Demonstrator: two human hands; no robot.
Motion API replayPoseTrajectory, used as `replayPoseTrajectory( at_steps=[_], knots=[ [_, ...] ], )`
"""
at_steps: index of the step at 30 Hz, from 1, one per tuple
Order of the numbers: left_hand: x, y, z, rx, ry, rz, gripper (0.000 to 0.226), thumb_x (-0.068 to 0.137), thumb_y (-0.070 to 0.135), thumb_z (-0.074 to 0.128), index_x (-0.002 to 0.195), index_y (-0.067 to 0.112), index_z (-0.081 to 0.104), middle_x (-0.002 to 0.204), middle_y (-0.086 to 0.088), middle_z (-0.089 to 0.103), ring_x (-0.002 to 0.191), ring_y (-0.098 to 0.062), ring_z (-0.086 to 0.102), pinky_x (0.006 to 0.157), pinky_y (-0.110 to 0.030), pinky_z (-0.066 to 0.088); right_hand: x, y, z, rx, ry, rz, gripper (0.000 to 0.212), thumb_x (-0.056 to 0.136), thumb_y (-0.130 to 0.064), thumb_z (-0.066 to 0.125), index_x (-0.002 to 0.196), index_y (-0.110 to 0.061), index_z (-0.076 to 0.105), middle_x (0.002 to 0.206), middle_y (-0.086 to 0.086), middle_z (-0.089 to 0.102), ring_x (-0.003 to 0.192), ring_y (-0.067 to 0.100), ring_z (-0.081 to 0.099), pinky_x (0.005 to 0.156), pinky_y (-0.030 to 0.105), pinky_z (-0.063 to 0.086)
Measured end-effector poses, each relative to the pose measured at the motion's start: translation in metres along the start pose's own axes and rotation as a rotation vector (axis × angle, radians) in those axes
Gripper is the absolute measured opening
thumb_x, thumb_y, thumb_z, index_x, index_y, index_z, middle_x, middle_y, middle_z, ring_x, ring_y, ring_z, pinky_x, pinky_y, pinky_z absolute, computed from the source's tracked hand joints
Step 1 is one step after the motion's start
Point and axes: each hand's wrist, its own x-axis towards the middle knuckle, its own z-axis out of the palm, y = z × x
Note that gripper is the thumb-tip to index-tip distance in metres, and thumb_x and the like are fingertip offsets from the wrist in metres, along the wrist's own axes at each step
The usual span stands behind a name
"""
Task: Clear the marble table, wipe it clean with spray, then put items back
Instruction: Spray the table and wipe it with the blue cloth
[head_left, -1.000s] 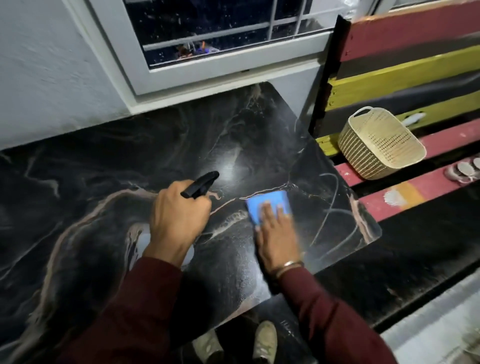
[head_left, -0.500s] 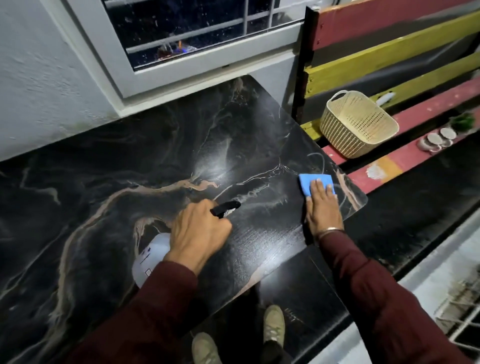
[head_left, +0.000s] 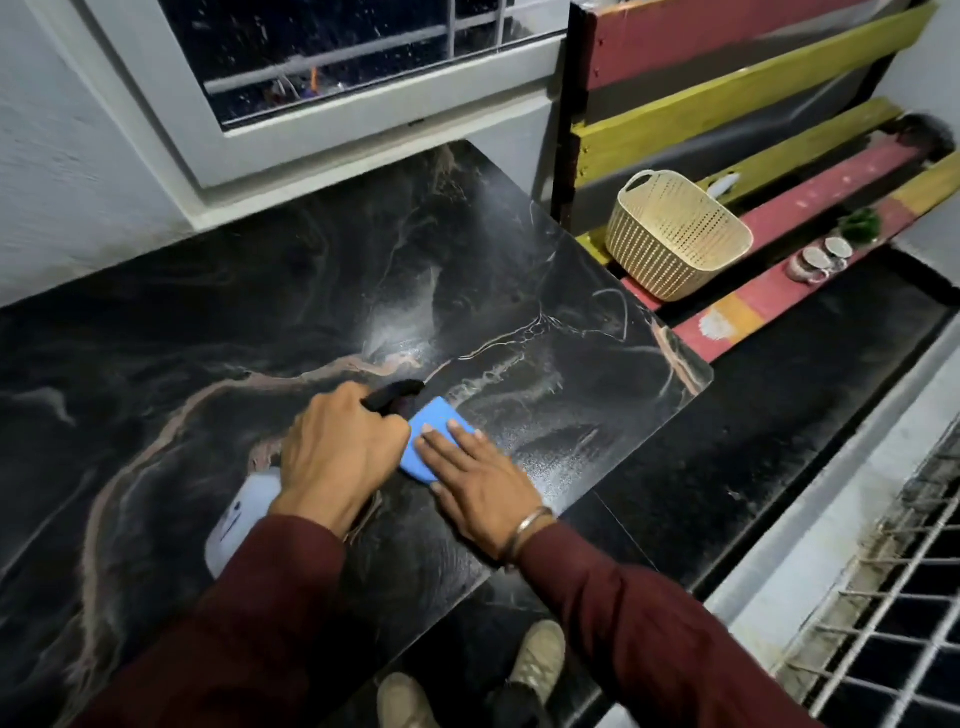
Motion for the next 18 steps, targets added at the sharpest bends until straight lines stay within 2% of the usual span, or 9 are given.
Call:
replayPoseTrajectory(
  at_steps=[2,3,5,7,10,12,14,16,18],
  knots=[
    [-0.001,0.003,-0.003,-0.011,-0.008,0.016,0.03,0.083,0.028,0.056,0.104,0.015,0.072,0.107,-0.02,0.07,0.1,-0.044,0.061,0.077,-0.039,0.044,-0.007,0.053,-0.018,-0.099,0.094,0.138,0.053,0.094,-0.033,0.029,0.14,-0.01,0.045,0.144,0.009,0.047,0.131,0.034,0.045,0.108,0.045,0.034],
    [-0.001,0.003,-0.004,-0.014,-0.012,0.022,0.028,0.082,0.026,0.056,0.102,0.015,0.072,0.105,-0.02,0.07,0.098,-0.043,0.061,0.076,-0.039,0.045,-0.008,0.085,-0.028,-0.11,0.153,0.3,0.054,0.095,-0.033,0.027,0.14,-0.008,0.044,0.144,0.012,0.046,0.131,0.037,0.044,0.108,0.047,0.033],
    [-0.001,0.004,-0.005,-0.022,-0.007,0.024,0.029,0.079,0.023,0.055,0.101,0.015,0.071,0.104,-0.019,0.07,0.096,-0.043,0.061,0.078,-0.04,0.048,-0.011,0.139,-0.046,-0.075,0.148,0.622,0.051,0.099,-0.029,0.03,0.144,-0.006,0.036,0.151,0.015,0.035,0.138,0.038,0.032,0.112,0.048,0.025],
    [-0.001,0.004,-0.005,-0.025,-0.014,0.031,0.029,0.077,0.022,0.054,0.099,0.014,0.071,0.103,-0.018,0.07,0.096,-0.042,0.061,0.081,-0.042,0.051,-0.014,0.144,-0.047,-0.05,0.19,0.77,0.049,0.1,-0.026,0.032,0.145,-0.004,0.035,0.152,0.016,0.032,0.14,0.039,0.026,0.115,0.047,0.021],
    [0.002,0.007,-0.002,-0.049,-0.01,0.043,0.026,0.079,0.022,0.054,0.098,0.015,0.071,0.102,-0.017,0.07,0.094,-0.041,0.06,0.082,-0.042,0.052,-0.022,0.076,-0.021,-0.105,0.244,0.64,0.057,0.094,-0.032,0.024,0.141,-0.004,0.042,0.146,0.016,0.041,0.134,0.041,0.038,0.112,0.048,0.026],
    [0.004,0.013,0.002,-0.065,-0.01,0.06,0.018,0.082,0.022,0.057,0.094,0.015,0.069,0.103,-0.017,0.07,0.095,-0.041,0.061,0.081,-0.041,0.051,-0.035,0.011,0.003,-0.108,0.178,0.373,0.055,0.093,-0.032,0.031,0.141,-0.01,0.044,0.145,0.01,0.045,0.132,0.036,0.042,0.11,0.048,0.033],
    [0.007,0.021,0.005,-0.071,-0.002,0.074,0.012,0.082,0.022,0.057,0.086,0.014,0.065,0.102,-0.02,0.07,0.097,-0.042,0.061,0.082,-0.043,0.052,-0.052,-0.037,0.017,-0.058,0.068,0.132,0.053,0.094,-0.033,0.036,0.145,-0.018,0.037,0.15,0.001,0.039,0.138,0.029,0.035,0.113,0.043,0.031],
    [0.008,0.026,0.007,-0.057,-0.004,0.082,0.011,0.081,0.022,0.057,0.082,0.014,0.064,0.096,-0.019,0.07,0.093,-0.042,0.06,0.08,-0.042,0.051,-0.053,-0.026,0.015,-0.018,0.032,0.006,0.052,0.096,-0.036,0.037,0.146,-0.022,0.032,0.152,-0.003,0.035,0.141,0.024,0.031,0.115,0.039,0.026],
    [0.009,0.032,0.009,-0.046,-0.021,0.108,0.012,0.083,0.023,0.058,0.079,0.013,0.064,0.086,-0.015,0.067,0.084,-0.04,0.057,0.073,-0.04,0.048,-0.052,0.018,0.005,-0.071,0.037,0.075,0.051,0.097,-0.036,0.033,0.145,-0.019,0.035,0.149,0.001,0.041,0.137,0.028,0.037,0.113,0.042,0.029]
  ],
)
